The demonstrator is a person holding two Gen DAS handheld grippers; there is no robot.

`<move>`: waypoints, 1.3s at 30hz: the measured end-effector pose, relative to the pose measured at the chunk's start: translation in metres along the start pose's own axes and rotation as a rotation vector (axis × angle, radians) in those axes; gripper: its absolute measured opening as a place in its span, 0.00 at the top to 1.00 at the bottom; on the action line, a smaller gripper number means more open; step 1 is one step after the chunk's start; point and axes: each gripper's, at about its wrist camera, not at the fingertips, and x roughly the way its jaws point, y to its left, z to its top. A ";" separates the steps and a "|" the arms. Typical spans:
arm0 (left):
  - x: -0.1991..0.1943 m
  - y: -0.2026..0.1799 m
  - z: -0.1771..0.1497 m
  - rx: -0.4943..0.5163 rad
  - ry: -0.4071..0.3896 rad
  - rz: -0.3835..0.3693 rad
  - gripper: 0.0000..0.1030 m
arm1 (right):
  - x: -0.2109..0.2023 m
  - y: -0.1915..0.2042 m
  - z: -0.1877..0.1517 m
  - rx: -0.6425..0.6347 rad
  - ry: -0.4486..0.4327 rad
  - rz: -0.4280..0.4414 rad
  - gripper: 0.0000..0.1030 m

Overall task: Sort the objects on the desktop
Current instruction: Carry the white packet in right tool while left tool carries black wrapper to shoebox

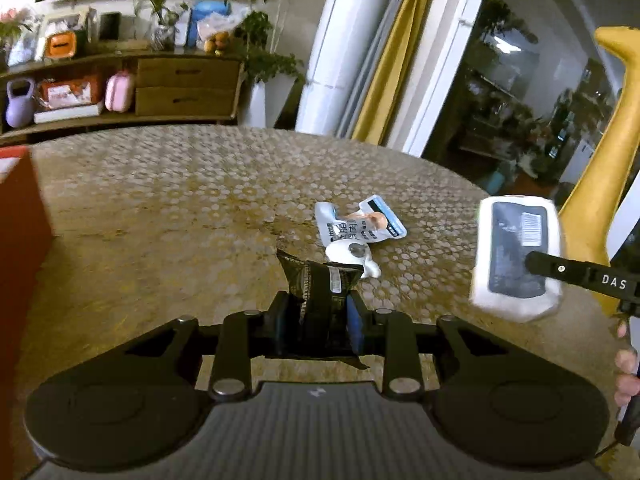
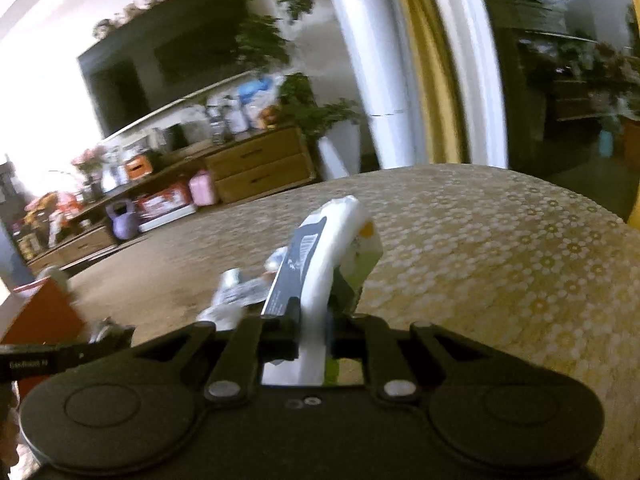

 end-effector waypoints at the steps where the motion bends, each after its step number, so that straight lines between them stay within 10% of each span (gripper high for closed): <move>1: -0.011 0.002 -0.003 -0.001 -0.007 0.003 0.73 | -0.006 0.008 -0.001 -0.010 0.001 0.020 0.00; 20: -0.171 0.137 0.000 -0.031 -0.117 0.254 0.73 | -0.020 0.254 0.017 -0.256 -0.006 0.434 0.00; 39: -0.096 0.295 0.060 -0.078 0.037 0.358 0.73 | 0.058 0.395 -0.028 -0.338 0.206 0.471 0.00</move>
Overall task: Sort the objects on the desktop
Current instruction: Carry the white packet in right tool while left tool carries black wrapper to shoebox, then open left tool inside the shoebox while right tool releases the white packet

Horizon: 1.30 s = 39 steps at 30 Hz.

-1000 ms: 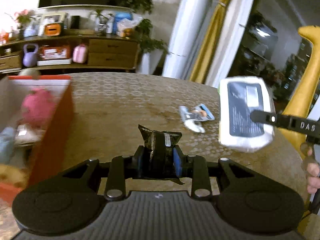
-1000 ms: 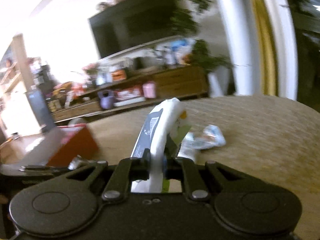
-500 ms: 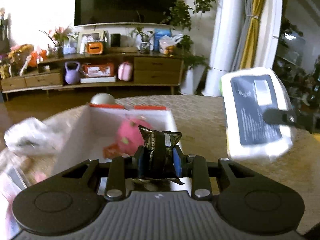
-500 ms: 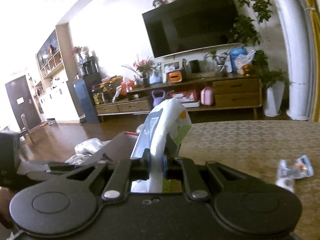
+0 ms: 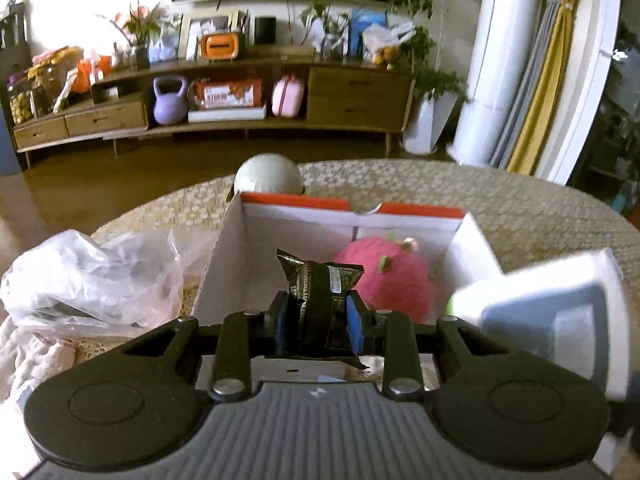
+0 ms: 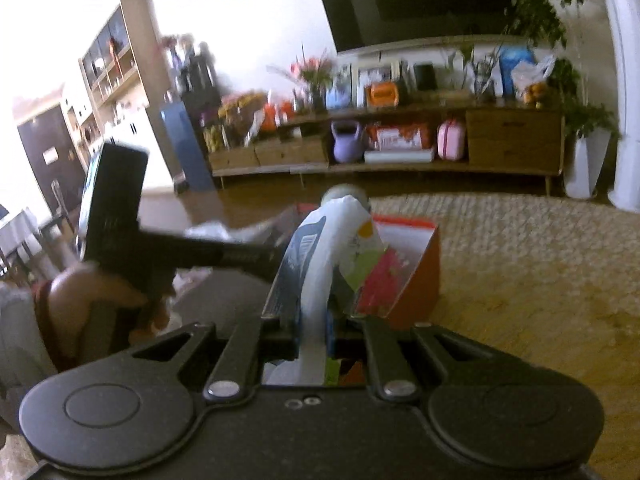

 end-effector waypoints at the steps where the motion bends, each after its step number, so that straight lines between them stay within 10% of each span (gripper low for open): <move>1: 0.005 0.001 0.000 -0.004 0.019 0.001 0.73 | 0.006 0.004 -0.001 -0.006 0.019 0.001 0.00; 20: 0.046 0.006 0.004 -0.035 0.128 0.027 0.71 | 0.059 0.041 -0.020 -0.192 0.151 -0.111 0.00; 31: 0.027 -0.012 0.005 -0.054 0.032 0.001 0.21 | 0.039 0.034 -0.020 -0.176 0.105 -0.095 0.00; 39: -0.008 -0.023 0.007 -0.086 -0.024 -0.018 0.18 | -0.009 0.026 -0.027 -0.156 -0.012 -0.078 0.00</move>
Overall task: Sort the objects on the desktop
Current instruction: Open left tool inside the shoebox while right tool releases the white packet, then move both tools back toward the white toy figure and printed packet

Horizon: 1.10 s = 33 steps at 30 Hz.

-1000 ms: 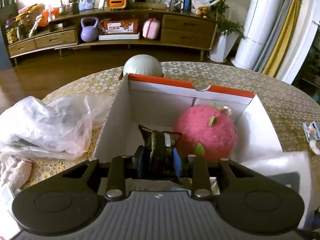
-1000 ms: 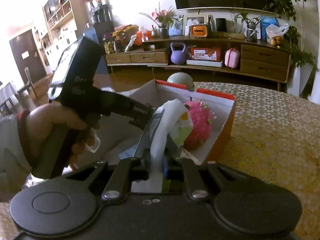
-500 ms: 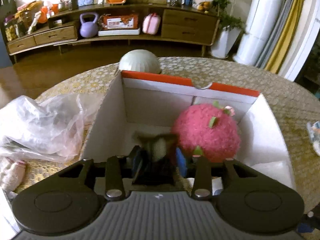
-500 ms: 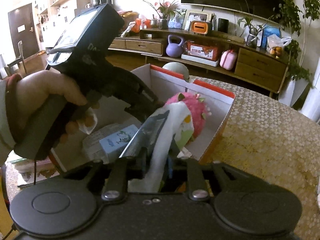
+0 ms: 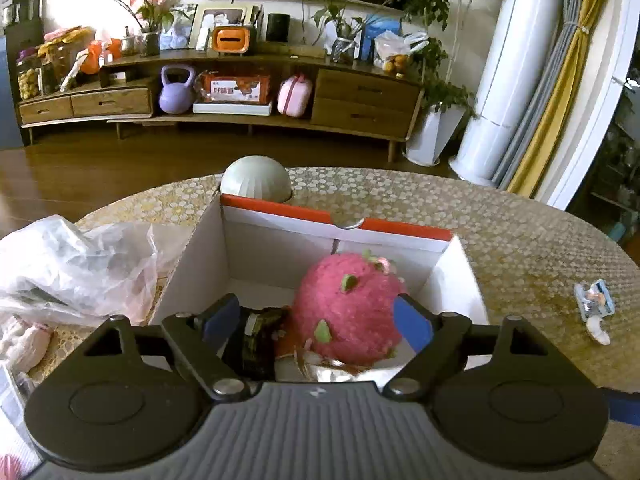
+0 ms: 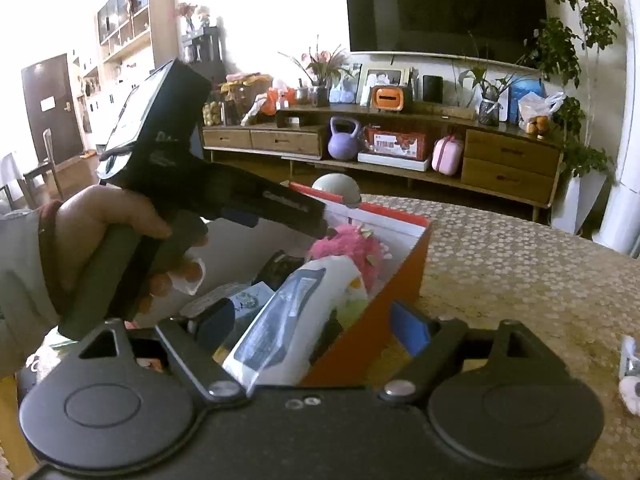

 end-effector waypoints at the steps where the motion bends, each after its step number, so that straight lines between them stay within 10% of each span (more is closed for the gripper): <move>1: -0.003 -0.002 -0.002 0.002 -0.001 -0.003 0.18 | -0.007 -0.003 -0.002 0.002 -0.009 0.000 0.00; 16: -0.087 -0.067 -0.040 0.116 -0.179 -0.047 0.18 | -0.100 -0.070 -0.056 0.054 -0.056 -0.158 0.00; 33: -0.075 -0.217 -0.101 0.246 -0.181 -0.329 0.14 | -0.170 -0.188 -0.122 0.170 -0.112 -0.403 0.00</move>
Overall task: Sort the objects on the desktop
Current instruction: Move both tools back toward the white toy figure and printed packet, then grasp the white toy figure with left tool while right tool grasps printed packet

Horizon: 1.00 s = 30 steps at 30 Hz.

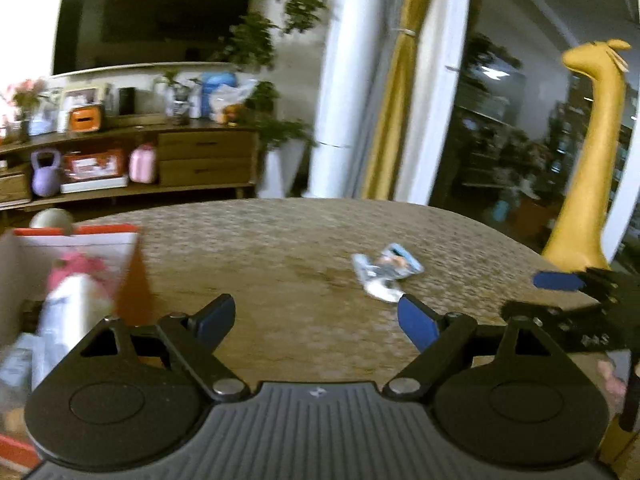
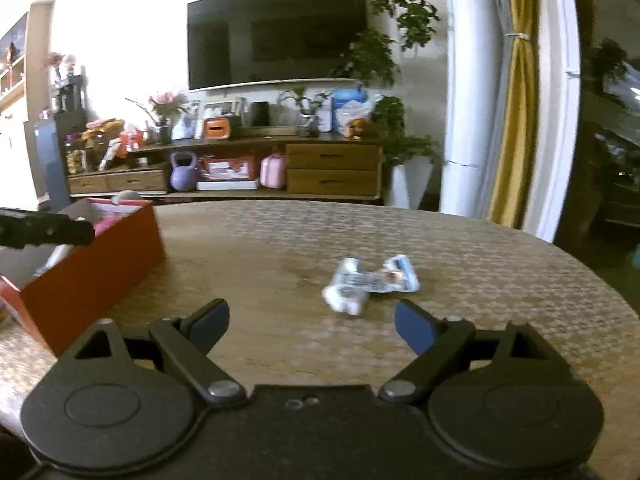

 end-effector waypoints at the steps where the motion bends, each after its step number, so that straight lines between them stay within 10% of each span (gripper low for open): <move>1: 0.008 -0.009 -0.001 0.015 0.005 -0.013 0.14 | 0.002 -0.006 -0.001 0.003 0.000 -0.010 0.00; 30: 0.242 -0.079 -0.021 0.153 0.158 -0.085 0.14 | 0.188 -0.154 0.010 0.258 0.144 -0.011 0.00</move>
